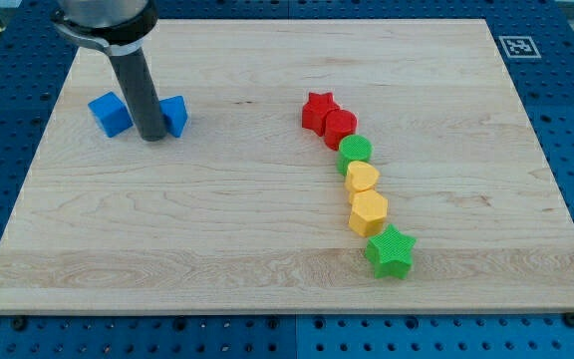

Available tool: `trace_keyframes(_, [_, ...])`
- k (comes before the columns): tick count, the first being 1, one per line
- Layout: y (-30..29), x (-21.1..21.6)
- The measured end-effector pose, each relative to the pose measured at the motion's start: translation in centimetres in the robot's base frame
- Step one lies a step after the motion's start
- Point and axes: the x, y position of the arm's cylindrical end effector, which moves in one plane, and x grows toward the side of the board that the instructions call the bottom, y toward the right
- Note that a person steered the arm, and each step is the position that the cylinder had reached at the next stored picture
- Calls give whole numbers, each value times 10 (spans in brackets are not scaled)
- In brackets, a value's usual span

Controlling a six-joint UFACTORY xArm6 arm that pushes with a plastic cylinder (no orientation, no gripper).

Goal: Move the blue triangle above the red star

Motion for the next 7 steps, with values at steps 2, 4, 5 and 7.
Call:
trace_keyframes(2, [13,-14])
trace_keyframes(4, [13,-32])
trace_keyframes(5, [17,-36])
trace_keyframes(7, [41,-37])
